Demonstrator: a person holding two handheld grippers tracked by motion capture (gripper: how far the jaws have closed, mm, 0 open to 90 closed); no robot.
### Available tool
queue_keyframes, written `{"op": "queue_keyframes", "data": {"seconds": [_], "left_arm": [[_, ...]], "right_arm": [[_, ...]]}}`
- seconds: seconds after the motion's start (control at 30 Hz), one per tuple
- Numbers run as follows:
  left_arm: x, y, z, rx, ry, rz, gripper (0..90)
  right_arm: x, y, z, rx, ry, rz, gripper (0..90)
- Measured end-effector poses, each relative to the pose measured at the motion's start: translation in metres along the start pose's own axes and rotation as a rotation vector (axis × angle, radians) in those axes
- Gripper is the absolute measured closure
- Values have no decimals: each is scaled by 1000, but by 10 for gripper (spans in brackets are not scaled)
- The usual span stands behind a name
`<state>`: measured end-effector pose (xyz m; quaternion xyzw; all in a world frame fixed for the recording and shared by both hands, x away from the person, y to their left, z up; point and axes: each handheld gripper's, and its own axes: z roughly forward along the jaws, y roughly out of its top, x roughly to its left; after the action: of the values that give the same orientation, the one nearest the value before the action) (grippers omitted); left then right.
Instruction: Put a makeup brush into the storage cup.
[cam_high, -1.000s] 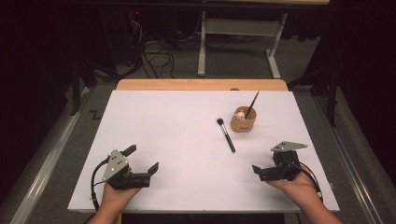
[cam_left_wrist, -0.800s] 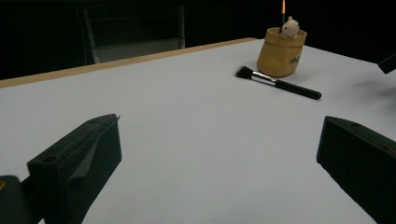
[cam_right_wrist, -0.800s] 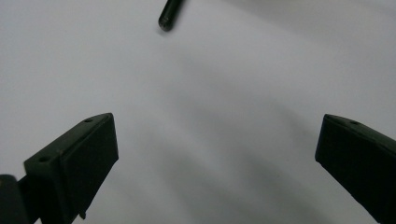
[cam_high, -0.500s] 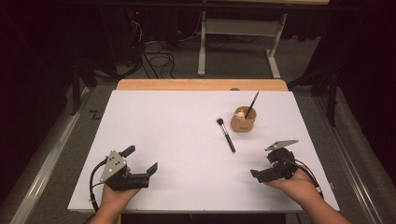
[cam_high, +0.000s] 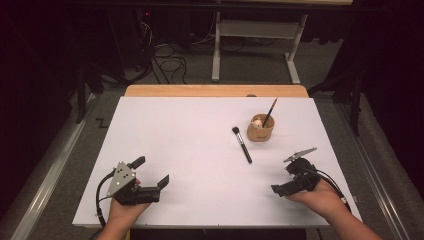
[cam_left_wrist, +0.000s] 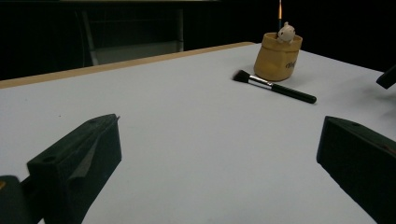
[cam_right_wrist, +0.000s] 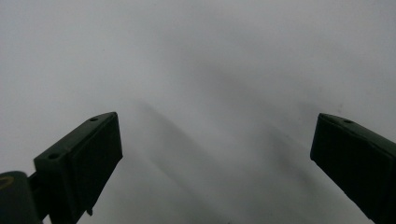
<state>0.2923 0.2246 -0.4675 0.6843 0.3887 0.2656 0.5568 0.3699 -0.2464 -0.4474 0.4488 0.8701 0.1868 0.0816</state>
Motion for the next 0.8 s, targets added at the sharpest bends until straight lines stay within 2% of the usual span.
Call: {"op": "queue_keyframes", "data": {"seconds": [0.17, 0.27, 0.43, 0.5, 0.73, 0.8], "left_arm": [[0, 0, 1, 6, -4, -2, 9], [0, 0, 0, 6, -6, 0, 9], [0, 0, 0, 3, -9, -1, 9], [0, 0, 0, 3, -10, 0, 9], [2, 0, 1, 9, -12, 3, 9], [2, 1, 0, 7, -14, 6, 9]], "right_arm": [[1, 6, -3, 24, 9, 3, 66], [3, 10, -4, 24, 29, -2, 151], [10, 20, -1, 38, 42, -5, 219], [13, 26, 0, 38, 35, -15, 249], [24, 46, 6, 24, 59, -60, 403], [27, 50, 8, 26, 49, -70, 425]]}}
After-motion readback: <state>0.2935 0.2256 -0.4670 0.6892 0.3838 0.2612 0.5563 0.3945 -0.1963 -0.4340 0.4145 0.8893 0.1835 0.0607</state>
